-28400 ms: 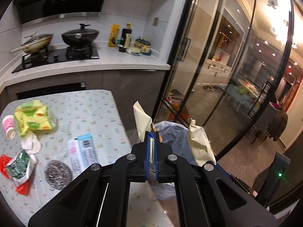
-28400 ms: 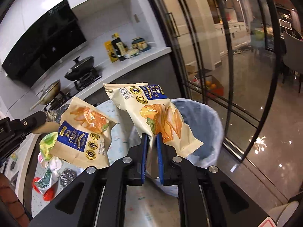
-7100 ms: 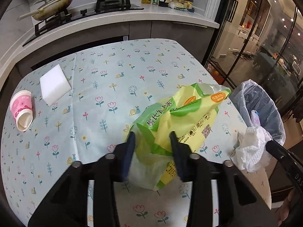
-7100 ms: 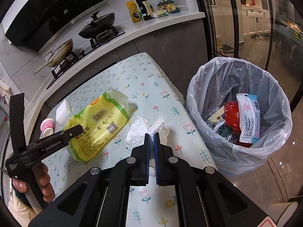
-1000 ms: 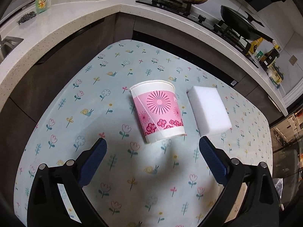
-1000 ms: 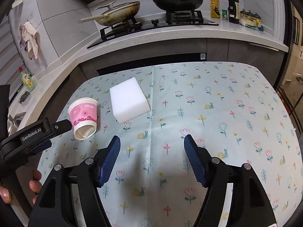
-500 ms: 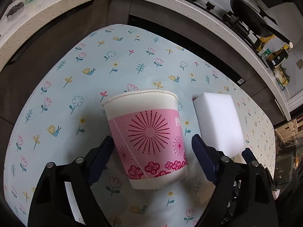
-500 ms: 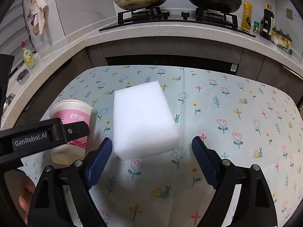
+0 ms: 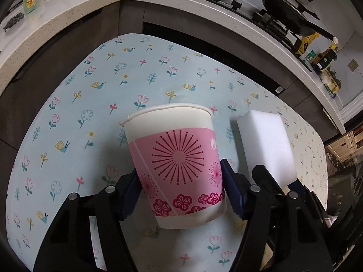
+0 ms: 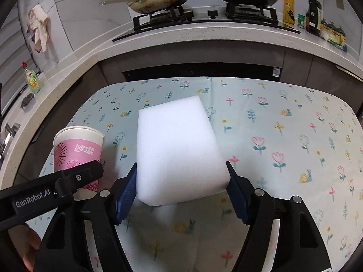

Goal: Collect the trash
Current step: 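Carry the cup and sponge over the bin and open both grippers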

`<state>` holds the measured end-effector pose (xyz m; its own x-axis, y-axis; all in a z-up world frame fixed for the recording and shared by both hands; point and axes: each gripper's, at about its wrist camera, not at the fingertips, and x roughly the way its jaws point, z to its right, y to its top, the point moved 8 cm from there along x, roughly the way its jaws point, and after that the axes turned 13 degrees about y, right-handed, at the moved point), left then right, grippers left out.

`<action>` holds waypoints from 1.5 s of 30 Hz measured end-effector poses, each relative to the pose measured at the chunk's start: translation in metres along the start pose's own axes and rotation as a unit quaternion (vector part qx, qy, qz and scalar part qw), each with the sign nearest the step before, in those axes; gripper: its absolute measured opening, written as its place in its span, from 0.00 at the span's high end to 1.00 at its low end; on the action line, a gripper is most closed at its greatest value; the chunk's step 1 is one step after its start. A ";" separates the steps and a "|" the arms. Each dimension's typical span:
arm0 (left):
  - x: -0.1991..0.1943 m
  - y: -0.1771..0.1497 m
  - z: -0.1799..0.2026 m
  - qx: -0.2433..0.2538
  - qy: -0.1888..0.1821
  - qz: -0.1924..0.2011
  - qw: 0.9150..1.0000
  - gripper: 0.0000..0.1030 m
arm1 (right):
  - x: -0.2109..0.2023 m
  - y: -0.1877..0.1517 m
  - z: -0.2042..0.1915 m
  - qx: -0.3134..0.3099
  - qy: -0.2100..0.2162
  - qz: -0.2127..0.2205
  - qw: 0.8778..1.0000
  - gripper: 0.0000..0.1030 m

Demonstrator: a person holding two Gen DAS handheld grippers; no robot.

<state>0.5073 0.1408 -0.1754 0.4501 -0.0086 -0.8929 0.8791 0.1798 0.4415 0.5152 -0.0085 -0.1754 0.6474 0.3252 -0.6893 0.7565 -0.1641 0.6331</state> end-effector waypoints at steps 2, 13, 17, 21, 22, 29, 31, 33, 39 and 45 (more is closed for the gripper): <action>-0.012 -0.008 0.011 0.008 -0.008 0.003 1.000 0.39 | -0.026 -0.009 0.013 0.026 -0.002 0.012 1.000 0.34; -0.094 -0.095 0.114 0.094 -0.072 0.008 0.993 0.39 | -0.180 -0.076 0.096 0.126 -0.051 0.076 0.988 0.34; -0.121 -0.128 0.151 0.128 -0.087 0.013 0.988 0.39 | -0.234 -0.102 0.128 0.156 -0.070 0.098 0.980 0.33; -0.147 -0.161 0.184 0.160 -0.098 0.018 0.982 0.39 | -0.280 -0.126 0.155 0.174 -0.090 0.115 0.974 0.33; -0.152 -0.169 0.192 0.167 -0.100 0.019 0.981 0.39 | -0.291 -0.132 0.162 0.178 -0.094 0.119 0.972 0.33; -0.179 -0.218 0.240 0.215 -0.110 0.024 0.970 0.39 | -0.352 -0.169 0.203 0.203 -0.124 0.138 0.961 0.33; -0.185 -0.230 0.253 0.225 -0.113 0.024 0.967 0.39 | -0.365 -0.179 0.214 0.212 -0.130 0.142 0.958 0.33; -0.191 -0.241 0.264 0.234 -0.116 0.025 0.965 0.39 | -0.375 -0.188 0.223 0.219 -0.136 0.145 0.955 0.33; -0.201 -0.266 0.294 0.257 -0.121 0.027 0.958 0.39 | -0.406 -0.207 0.249 0.238 -0.148 0.156 0.947 0.33; -0.205 -0.282 0.318 0.274 -0.124 0.028 0.953 0.39 | -0.423 -0.216 0.267 0.247 -0.157 0.162 0.942 0.33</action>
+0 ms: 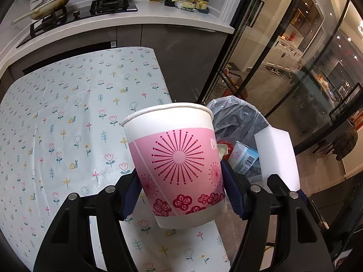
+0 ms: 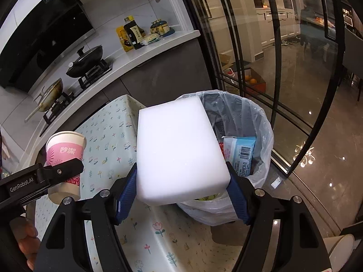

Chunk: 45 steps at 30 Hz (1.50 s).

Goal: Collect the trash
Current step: 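Carry the cup and sponge over the bin and open both grippers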

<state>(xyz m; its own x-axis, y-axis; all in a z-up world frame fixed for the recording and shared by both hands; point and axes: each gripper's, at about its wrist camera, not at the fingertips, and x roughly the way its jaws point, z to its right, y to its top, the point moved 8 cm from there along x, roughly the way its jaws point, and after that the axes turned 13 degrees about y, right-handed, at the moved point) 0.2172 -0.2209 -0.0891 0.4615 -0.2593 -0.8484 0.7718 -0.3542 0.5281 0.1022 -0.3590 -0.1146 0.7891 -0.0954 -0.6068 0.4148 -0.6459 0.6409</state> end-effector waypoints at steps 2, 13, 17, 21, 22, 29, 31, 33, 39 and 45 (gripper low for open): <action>0.001 -0.001 0.008 0.005 0.000 -0.001 1.000 0.39 | -0.001 0.001 0.005 0.003 -0.002 0.001 1.000 0.33; 0.020 0.000 0.046 0.039 -0.007 -0.014 0.999 0.39 | 0.002 0.007 0.030 0.018 -0.012 0.004 1.000 0.33; 0.029 0.003 0.065 0.053 -0.021 -0.021 0.998 0.38 | 0.001 0.009 0.041 0.023 -0.023 0.006 0.999 0.33; 0.039 0.006 0.086 0.063 -0.040 -0.032 0.997 0.38 | 0.001 0.010 0.054 0.031 -0.033 0.005 0.999 0.33; 0.041 0.007 0.091 0.065 -0.045 -0.034 0.996 0.38 | 0.002 0.010 0.056 0.033 -0.035 0.004 0.999 0.33; 0.044 0.013 0.113 0.075 -0.058 -0.029 0.995 0.22 | 0.006 0.012 0.064 0.037 -0.041 0.001 0.998 0.33; 0.044 0.014 0.115 0.076 -0.056 -0.026 0.995 0.20 | 0.008 0.013 0.065 0.039 -0.041 0.001 0.998 0.33; 0.043 0.015 0.112 0.073 -0.054 -0.026 0.996 0.20 | 0.009 0.013 0.065 0.040 -0.041 0.000 0.998 0.33; 0.048 0.016 0.095 0.057 -0.043 -0.028 0.997 0.20 | 0.023 0.015 0.062 0.038 -0.037 -0.010 0.999 0.32; 0.047 0.015 0.075 0.045 -0.019 -0.020 0.999 0.20 | 0.041 0.017 0.048 0.029 -0.029 -0.022 0.999 0.30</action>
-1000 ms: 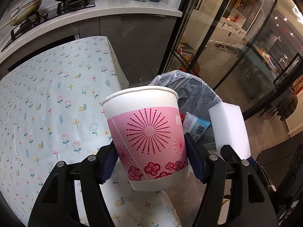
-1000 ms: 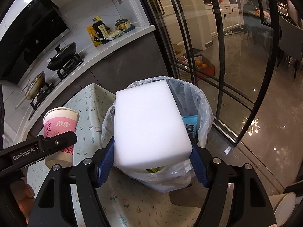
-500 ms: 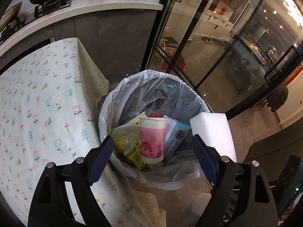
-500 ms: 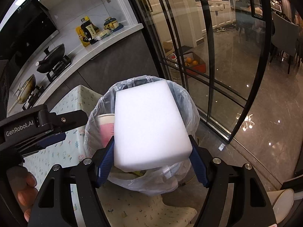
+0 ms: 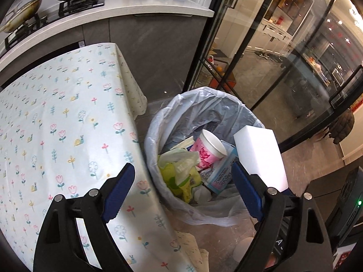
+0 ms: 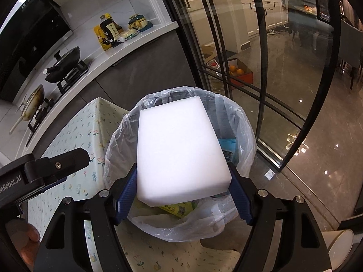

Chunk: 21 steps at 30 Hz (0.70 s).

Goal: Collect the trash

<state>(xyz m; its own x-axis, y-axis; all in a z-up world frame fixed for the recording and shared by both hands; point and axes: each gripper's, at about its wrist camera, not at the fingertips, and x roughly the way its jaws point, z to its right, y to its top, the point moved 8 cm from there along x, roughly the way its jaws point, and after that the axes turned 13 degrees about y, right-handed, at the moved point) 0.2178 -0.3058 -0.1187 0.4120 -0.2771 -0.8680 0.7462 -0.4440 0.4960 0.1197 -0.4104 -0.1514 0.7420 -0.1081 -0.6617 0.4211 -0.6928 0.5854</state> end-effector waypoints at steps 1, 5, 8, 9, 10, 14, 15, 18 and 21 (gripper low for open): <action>-0.001 -0.001 -0.003 -0.002 0.003 0.001 1.000 0.20 | 0.001 0.000 -0.002 -0.002 0.001 -0.002 1.000 0.30; -0.004 -0.001 -0.013 -0.008 0.017 0.009 1.000 0.19 | -0.001 0.001 -0.006 -0.002 0.001 0.003 1.000 0.28; -0.006 -0.001 -0.018 -0.011 0.025 0.015 1.000 0.19 | -0.004 0.002 -0.005 0.002 0.003 0.007 1.000 0.26; -0.006 -0.001 -0.019 -0.011 0.026 0.016 0.999 0.19 | -0.006 0.002 -0.006 0.002 0.003 0.008 1.000 0.26; -0.007 -0.002 -0.020 -0.012 0.028 0.018 0.999 0.19 | -0.007 0.002 -0.006 0.002 0.004 0.009 1.000 0.26; -0.011 -0.003 -0.027 -0.012 0.039 0.028 0.999 0.19 | -0.012 0.002 -0.009 -0.002 0.006 0.012 1.000 0.26; -0.012 -0.004 -0.028 -0.012 0.042 0.029 0.999 0.19 | -0.014 0.002 -0.010 -0.003 0.005 0.013 1.000 0.26; -0.017 -0.007 -0.033 -0.012 0.049 0.035 0.998 0.19 | -0.018 -0.001 -0.013 -0.006 0.005 0.013 1.000 0.26; -0.021 -0.010 -0.038 -0.012 0.055 0.039 0.998 0.19 | -0.023 -0.005 -0.016 -0.010 0.006 0.013 1.000 0.26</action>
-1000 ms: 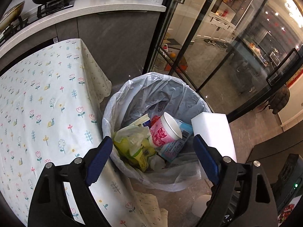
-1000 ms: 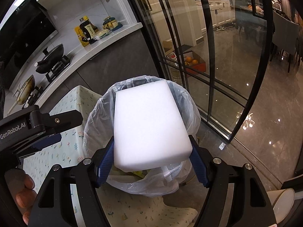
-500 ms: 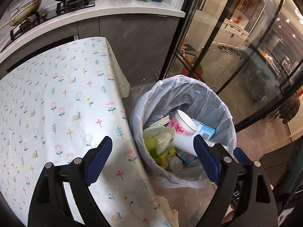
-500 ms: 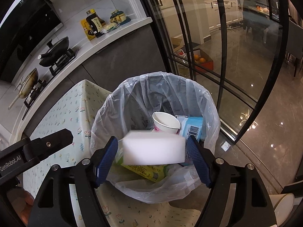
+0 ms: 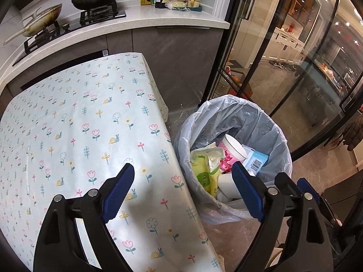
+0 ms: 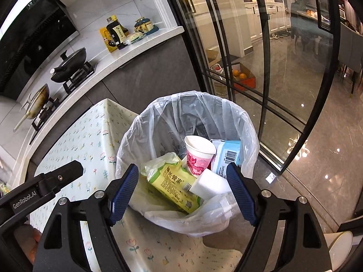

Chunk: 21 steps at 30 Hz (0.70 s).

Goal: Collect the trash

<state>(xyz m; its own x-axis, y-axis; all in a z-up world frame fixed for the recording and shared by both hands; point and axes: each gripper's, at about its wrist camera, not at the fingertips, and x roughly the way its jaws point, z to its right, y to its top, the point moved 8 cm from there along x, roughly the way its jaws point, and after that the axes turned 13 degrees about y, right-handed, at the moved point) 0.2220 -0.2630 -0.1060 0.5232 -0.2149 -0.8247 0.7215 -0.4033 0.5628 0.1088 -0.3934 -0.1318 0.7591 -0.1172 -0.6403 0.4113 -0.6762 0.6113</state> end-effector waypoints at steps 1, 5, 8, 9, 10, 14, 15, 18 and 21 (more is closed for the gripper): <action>-0.001 -0.001 -0.002 0.000 0.002 0.001 1.000 0.19 | -0.002 -0.002 -0.001 -0.001 0.000 0.000 1.000 0.26; -0.007 -0.007 -0.007 0.002 0.008 0.005 1.000 0.19 | -0.009 -0.008 -0.004 -0.004 0.002 -0.002 1.000 0.26; -0.010 -0.014 -0.011 0.003 0.012 0.005 1.000 0.17 | -0.014 -0.014 -0.007 -0.007 0.003 -0.004 1.000 0.26; -0.012 -0.016 -0.013 0.001 0.014 0.004 1.000 0.14 | -0.016 -0.016 -0.008 -0.009 0.003 -0.005 1.000 0.26; -0.013 -0.018 -0.014 -0.001 0.015 0.005 1.000 0.14 | -0.017 -0.019 -0.009 -0.011 0.003 -0.006 1.000 0.26; -0.019 -0.026 -0.018 -0.001 0.021 0.007 1.000 0.14 | -0.024 -0.028 -0.013 -0.024 -0.001 -0.009 1.000 0.26; -0.020 -0.028 -0.019 -0.001 0.022 0.008 1.000 0.14 | -0.027 -0.030 -0.014 -0.028 -0.002 -0.009 1.000 0.26; -0.026 -0.034 -0.022 0.004 0.031 0.014 0.999 0.14 | -0.032 -0.035 -0.016 -0.036 -0.004 -0.011 0.999 0.26; -0.030 -0.040 -0.026 0.010 0.043 0.021 0.999 0.14 | -0.036 -0.041 -0.018 -0.049 -0.009 -0.018 0.999 0.24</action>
<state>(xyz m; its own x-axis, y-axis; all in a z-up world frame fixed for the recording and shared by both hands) 0.1889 -0.2170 -0.1024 0.5904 -0.1560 -0.7919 0.6892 -0.4133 0.5952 0.0730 -0.3484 -0.1254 0.7339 -0.1077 -0.6707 0.4860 -0.6066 0.6291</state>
